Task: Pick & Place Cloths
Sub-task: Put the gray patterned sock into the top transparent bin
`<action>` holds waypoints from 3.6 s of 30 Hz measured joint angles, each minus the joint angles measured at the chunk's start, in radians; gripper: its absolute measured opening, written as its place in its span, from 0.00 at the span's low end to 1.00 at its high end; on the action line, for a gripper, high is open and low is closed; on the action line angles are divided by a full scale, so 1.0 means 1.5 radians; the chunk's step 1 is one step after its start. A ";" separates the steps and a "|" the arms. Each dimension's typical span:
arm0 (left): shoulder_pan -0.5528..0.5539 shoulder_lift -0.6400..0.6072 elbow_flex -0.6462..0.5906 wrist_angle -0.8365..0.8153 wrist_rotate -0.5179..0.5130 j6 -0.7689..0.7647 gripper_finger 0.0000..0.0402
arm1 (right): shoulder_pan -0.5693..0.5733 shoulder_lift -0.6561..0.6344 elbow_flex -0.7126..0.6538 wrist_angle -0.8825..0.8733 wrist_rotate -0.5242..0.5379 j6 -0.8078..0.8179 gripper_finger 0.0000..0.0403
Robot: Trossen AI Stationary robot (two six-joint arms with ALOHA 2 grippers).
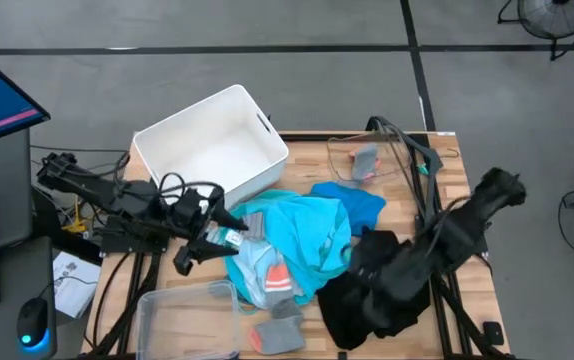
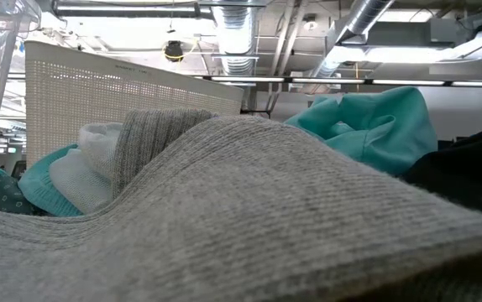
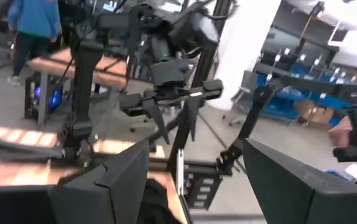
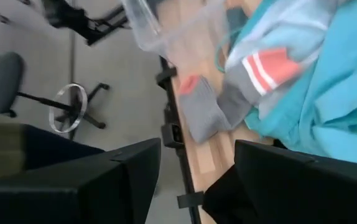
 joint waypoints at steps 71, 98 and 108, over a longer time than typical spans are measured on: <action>0.115 0.215 -0.005 -0.347 -0.081 -0.080 0.00 | -0.020 0.013 -0.001 -0.010 0.091 -0.049 0.54; 0.031 0.292 0.001 -0.369 -0.205 0.036 0.56 | 0.036 0.013 0.000 0.025 0.130 0.045 0.62; 0.155 0.401 0.001 -0.393 -0.166 0.105 0.55 | 0.021 0.013 -0.001 0.018 0.164 -0.010 0.62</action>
